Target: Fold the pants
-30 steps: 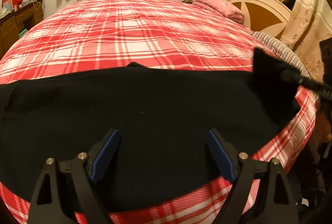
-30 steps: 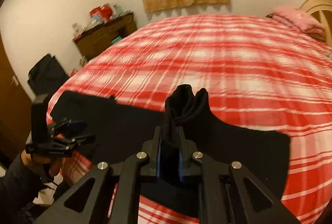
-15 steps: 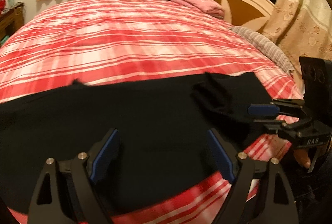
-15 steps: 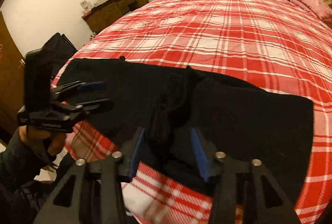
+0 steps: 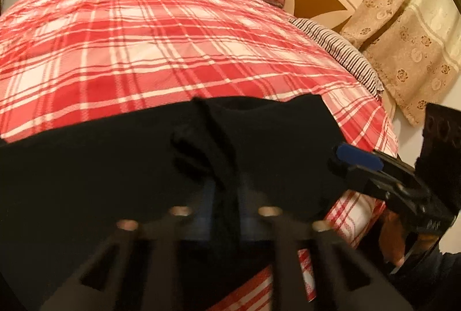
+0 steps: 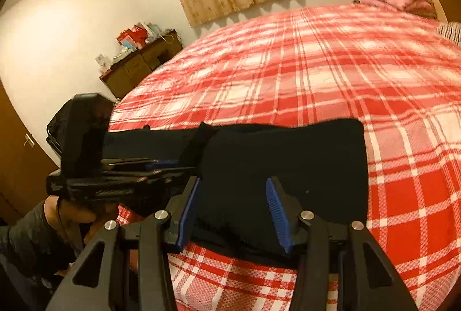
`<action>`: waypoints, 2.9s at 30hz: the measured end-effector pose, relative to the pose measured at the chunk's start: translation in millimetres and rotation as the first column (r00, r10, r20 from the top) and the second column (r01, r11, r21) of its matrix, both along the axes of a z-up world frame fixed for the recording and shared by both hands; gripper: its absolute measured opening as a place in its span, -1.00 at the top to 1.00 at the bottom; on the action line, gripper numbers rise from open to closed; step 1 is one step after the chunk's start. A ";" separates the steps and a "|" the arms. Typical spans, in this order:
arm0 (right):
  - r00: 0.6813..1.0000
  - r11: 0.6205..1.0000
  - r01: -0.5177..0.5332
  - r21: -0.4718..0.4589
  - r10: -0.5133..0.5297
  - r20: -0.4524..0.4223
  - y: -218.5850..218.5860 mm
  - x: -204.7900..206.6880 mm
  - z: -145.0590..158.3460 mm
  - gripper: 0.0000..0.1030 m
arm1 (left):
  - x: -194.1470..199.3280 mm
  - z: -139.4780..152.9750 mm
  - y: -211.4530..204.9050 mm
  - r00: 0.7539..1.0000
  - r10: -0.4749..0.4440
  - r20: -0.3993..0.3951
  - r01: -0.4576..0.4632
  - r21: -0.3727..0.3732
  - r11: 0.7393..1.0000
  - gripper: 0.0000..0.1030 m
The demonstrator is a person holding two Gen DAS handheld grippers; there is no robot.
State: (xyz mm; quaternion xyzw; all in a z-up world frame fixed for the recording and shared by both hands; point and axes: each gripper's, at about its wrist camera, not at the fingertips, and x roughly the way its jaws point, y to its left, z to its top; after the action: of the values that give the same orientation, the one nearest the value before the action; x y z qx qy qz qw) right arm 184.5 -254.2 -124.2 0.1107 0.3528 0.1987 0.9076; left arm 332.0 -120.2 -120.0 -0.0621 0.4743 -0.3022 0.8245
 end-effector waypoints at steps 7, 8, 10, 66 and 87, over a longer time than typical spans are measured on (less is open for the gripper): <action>0.997 1.000 -0.015 -0.004 0.015 0.075 1.1 -11.4 6.9 0.05 | -2.4 21.6 27.7 0.999 0.026 0.034 -0.025 -0.048 0.999 0.80; 0.997 1.000 -0.018 0.003 0.018 0.075 1.4 -11.1 7.0 0.04 | -3.3 24.8 36.1 0.999 0.038 0.037 -0.036 -0.053 0.998 0.80; 0.997 1.000 -0.022 -0.009 0.023 0.069 4.8 -9.9 4.7 0.04 | -2.0 25.2 42.3 0.997 0.056 0.043 -0.054 -0.044 0.998 0.80; 0.951 0.941 -0.305 -0.147 0.308 0.000 142.3 53.8 9.4 -0.14 | -38.5 28.1 190.9 0.925 0.366 0.104 -0.374 0.071 0.925 -0.15; 0.923 0.906 -0.377 -0.192 0.386 0.008 180.1 38.1 -5.9 -0.16 | -31.9 1.5 354.1 0.729 0.668 0.149 -0.684 0.169 0.709 -0.25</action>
State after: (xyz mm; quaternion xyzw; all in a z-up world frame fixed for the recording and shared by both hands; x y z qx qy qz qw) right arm 222.6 -74.1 -130.1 -0.0504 0.3638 0.3407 0.8655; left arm 300.0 233.9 -118.5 -0.1314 0.4157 0.0707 0.8972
